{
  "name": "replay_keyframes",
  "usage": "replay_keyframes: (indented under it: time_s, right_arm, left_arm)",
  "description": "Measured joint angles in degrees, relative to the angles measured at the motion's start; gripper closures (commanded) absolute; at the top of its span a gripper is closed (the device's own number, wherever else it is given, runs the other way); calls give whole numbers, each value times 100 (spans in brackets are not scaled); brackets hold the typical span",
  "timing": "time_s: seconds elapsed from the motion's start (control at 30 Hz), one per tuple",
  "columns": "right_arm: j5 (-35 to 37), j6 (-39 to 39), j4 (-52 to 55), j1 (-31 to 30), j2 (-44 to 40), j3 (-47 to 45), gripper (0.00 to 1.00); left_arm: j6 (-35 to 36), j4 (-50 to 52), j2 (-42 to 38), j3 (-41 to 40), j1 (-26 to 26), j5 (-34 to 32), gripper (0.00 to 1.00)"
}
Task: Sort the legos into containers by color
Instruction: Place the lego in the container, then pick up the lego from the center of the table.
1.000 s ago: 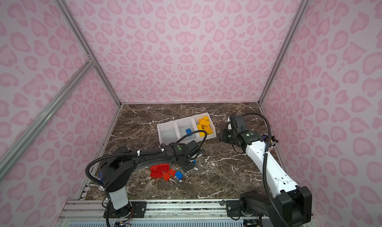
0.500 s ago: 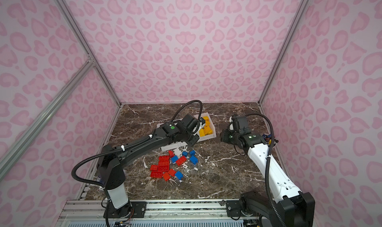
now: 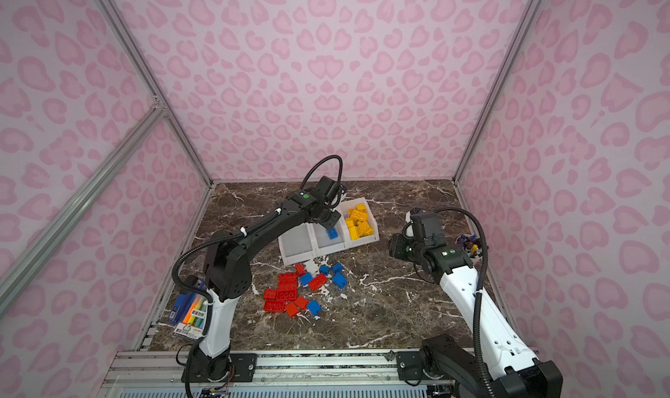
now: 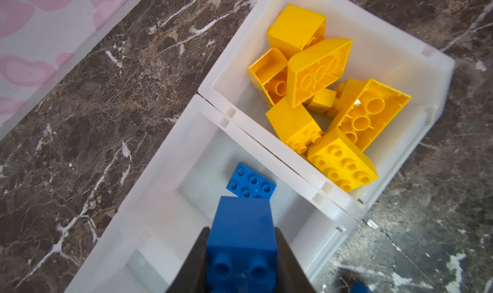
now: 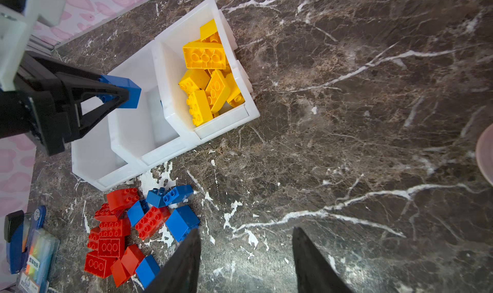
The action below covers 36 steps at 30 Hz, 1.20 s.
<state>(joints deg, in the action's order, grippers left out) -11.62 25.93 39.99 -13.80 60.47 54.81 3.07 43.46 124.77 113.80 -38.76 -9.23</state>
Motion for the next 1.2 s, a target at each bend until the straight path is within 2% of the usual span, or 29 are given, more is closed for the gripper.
replay_keyframes:
  time_s: [0.17, 0.23, 0.3, 0.33, 0.47, 0.63, 0.73, 0.83, 1.03, 1.2]
  right_arm:
    - [-39, 42, 35, -2, -109, -72, 45]
    - [-61, 42, 59, -4, -173, -109, 45]
    - [-81, 44, 70, -28, -210, -146, 44]
    - [-83, 44, 70, -48, -210, -160, 44]
    - [-46, 44, 129, -352, -120, -184, 42]
    - [66, 44, 81, -977, 267, -184, 40]
    - [225, 39, -127, -1419, 640, -177, 39]
    - [295, -94, -295, -1919, 1233, -28, 38]
    - [415, -645, -542, -2647, 2804, 669, 37]
    - [413, -1080, -621, -2830, 3685, 1051, 37]
  left_arm:
    - [17, 96, 531, 472, 122, -70, 73]
    - [15, 151, 640, 533, 164, -109, 65]
    - [9, 199, 682, 544, 186, -129, 43]
    - [2, 219, 684, 544, 199, -133, 40]
    - [-48, 229, 669, 555, 205, -173, 34]
    - [-120, 232, 378, 551, 205, -173, 32]
    - [-234, 157, -146, 275, 205, -175, 31]
    - [-400, 9, -901, -361, 205, -186, 30]
    - [-852, -389, -2693, -2205, 262, -190, 27]
    - [-1276, -577, -3936, -3567, 350, -168, 26]
